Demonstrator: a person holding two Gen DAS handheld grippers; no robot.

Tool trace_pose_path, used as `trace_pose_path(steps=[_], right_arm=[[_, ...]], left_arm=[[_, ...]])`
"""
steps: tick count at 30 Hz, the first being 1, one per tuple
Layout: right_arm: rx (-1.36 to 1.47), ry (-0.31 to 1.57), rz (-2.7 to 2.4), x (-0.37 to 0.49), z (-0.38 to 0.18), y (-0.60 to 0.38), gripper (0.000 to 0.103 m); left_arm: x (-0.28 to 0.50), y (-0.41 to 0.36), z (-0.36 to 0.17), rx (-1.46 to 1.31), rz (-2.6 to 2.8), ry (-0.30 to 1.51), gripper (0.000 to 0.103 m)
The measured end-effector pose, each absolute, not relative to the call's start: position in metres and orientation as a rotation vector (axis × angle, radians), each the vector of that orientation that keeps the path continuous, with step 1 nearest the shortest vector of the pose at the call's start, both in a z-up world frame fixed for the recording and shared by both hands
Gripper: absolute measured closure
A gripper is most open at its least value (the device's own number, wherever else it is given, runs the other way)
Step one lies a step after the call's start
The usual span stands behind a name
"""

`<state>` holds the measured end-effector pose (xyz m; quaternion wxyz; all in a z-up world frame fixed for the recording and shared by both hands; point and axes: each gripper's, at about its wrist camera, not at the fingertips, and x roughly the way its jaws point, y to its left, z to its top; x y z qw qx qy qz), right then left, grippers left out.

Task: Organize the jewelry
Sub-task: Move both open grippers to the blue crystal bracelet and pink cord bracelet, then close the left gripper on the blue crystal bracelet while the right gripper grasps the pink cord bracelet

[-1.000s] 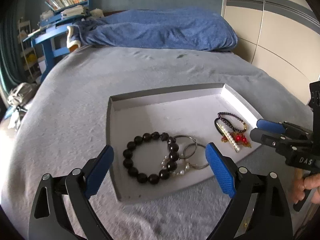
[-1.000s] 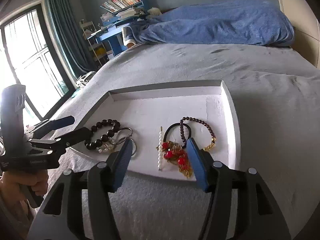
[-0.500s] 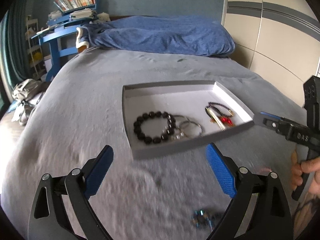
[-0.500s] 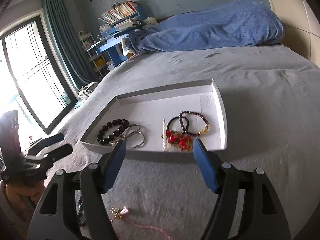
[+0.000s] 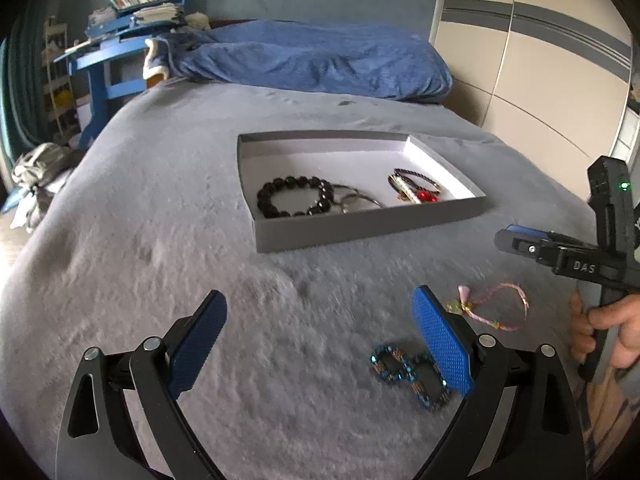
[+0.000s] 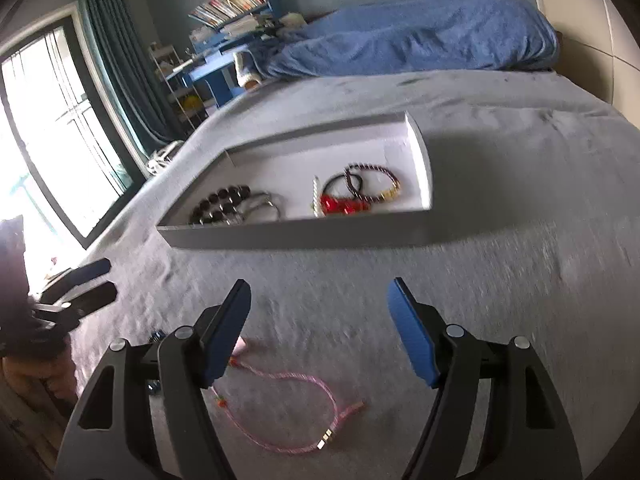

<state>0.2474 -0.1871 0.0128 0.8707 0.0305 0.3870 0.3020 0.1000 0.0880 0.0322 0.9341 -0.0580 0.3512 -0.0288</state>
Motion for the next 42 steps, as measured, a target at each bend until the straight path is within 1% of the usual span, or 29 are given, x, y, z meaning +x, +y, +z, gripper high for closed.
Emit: trace_pose_path(steps=[9,20,24,31,36,40,42], right_arm=[[0.047,0.854,0.615,0.24,-0.004,-0.201,0.032],[0.041,0.87,0.639,0.23,-0.01,-0.213,0.032],[0.022,0.866,0.652,0.224,-0.009,-0.212,0.032],[-0.016,0.867,0.67,0.218,-0.011,-0.207,0.032],[-0.061,0.871,0.683,0.216,-0.013,-0.199,0.033],[-0.12,0.868,0.689,0.212,-0.015,-0.19,0.035],[-0.137,0.867,0.686,0.211,-0.016,-0.188,0.039]], left_arm=[[0.089,0.073,0.017,-0.089,-0.141,0.761,0.011],[0.084,0.051,0.007,-0.038,-0.171,0.784,0.013],[0.082,0.048,0.001,-0.025,-0.18,0.799,0.017],[0.081,0.044,-0.007,-0.009,-0.207,0.826,0.034],[0.077,0.047,-0.009,-0.015,-0.217,0.826,0.041],[0.074,0.047,-0.009,-0.015,-0.224,0.817,0.044],[0.074,0.047,-0.008,-0.018,-0.228,0.811,0.047]])
